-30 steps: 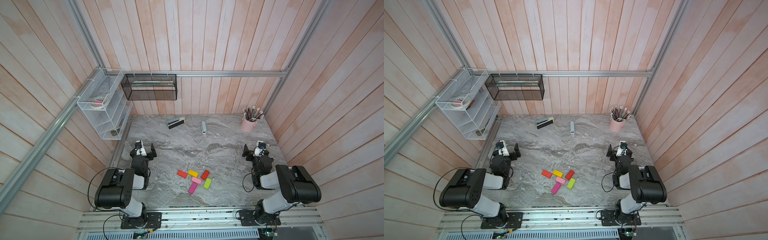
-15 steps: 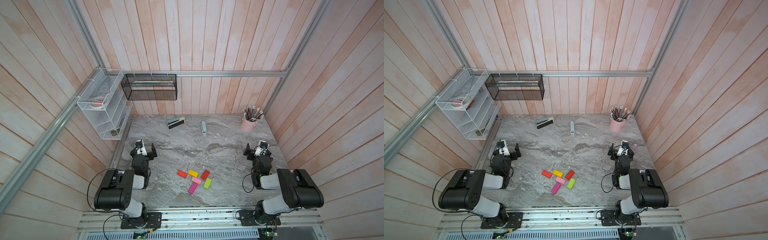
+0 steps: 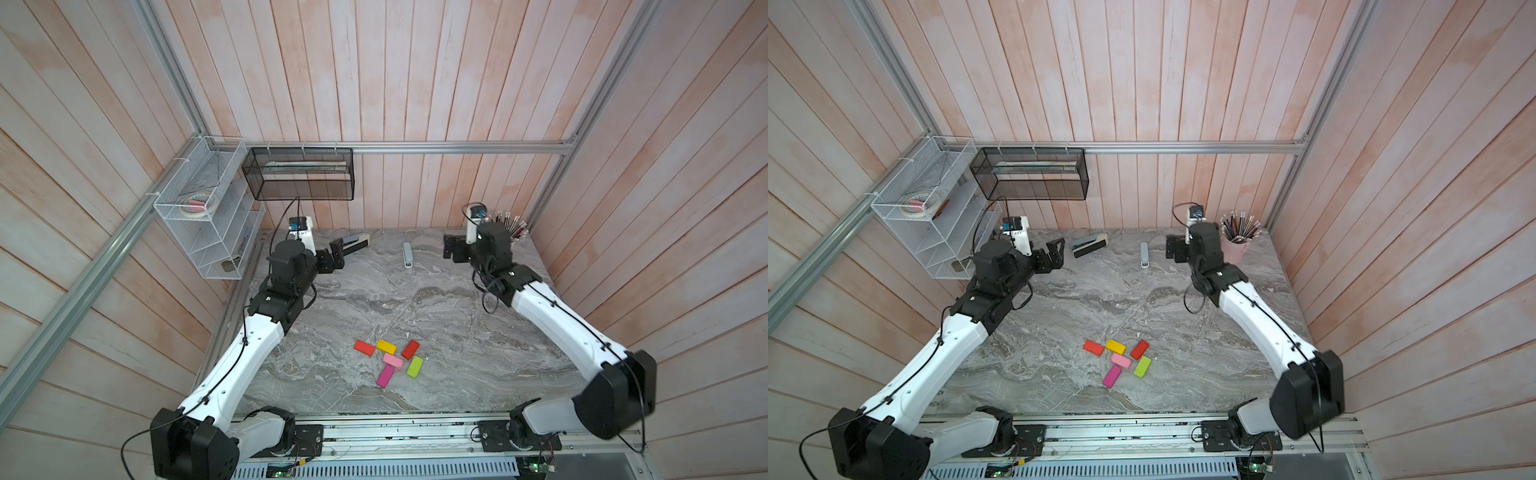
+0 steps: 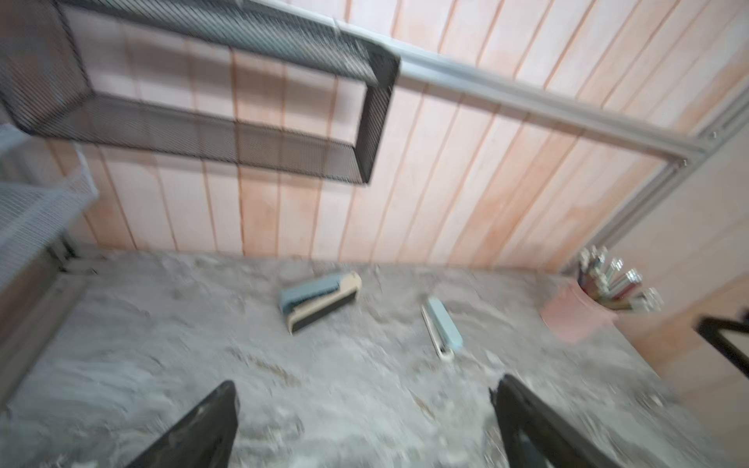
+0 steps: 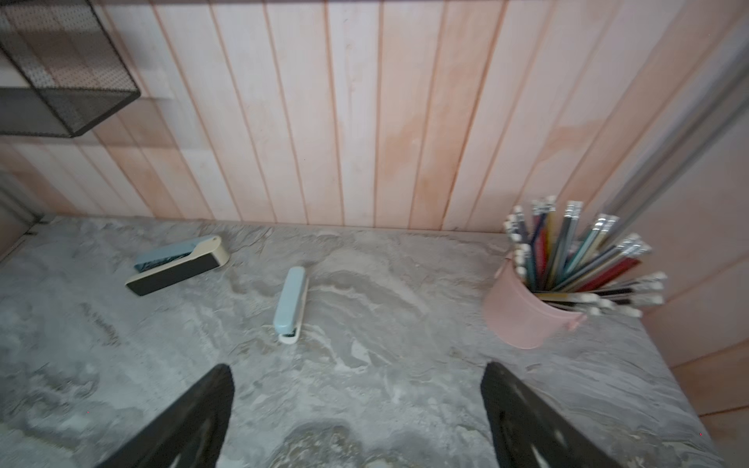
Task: Assemble the number 6 with building blocks
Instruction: Pick up the building block from the center of the board.
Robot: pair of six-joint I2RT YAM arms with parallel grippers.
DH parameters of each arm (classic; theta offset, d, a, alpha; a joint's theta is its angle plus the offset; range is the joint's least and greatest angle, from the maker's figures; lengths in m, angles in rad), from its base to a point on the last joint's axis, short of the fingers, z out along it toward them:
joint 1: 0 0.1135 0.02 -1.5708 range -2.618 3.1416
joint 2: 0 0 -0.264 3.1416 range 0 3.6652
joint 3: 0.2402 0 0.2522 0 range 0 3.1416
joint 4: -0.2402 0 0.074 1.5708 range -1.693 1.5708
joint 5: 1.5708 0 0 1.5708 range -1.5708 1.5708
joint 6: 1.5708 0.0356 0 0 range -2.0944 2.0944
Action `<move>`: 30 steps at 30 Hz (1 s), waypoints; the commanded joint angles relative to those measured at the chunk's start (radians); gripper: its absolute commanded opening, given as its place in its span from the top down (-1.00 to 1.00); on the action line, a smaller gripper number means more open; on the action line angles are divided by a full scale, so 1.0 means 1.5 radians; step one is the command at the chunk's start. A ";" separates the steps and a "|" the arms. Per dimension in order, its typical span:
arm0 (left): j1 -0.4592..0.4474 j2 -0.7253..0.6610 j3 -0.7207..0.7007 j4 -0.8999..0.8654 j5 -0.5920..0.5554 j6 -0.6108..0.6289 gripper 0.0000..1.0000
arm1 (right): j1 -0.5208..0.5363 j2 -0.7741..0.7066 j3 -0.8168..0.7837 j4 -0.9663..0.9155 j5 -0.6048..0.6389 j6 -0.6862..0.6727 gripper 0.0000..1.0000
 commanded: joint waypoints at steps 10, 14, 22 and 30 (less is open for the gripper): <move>0.141 -0.059 -0.274 0.030 0.327 -0.396 -0.89 | 0.025 0.096 0.059 -0.188 -0.210 0.095 -0.96; 0.062 -0.036 -0.179 -0.145 0.225 -0.295 -0.93 | 0.127 0.093 0.074 -0.223 0.013 0.062 -0.96; 0.015 -0.014 -0.101 -0.314 0.105 -0.246 -0.93 | 0.157 0.010 -0.088 -0.181 -0.056 0.174 -0.85; -0.013 -0.058 -0.120 -0.339 0.054 -0.276 -0.97 | 0.250 0.027 -0.201 -0.252 -0.010 0.190 -0.93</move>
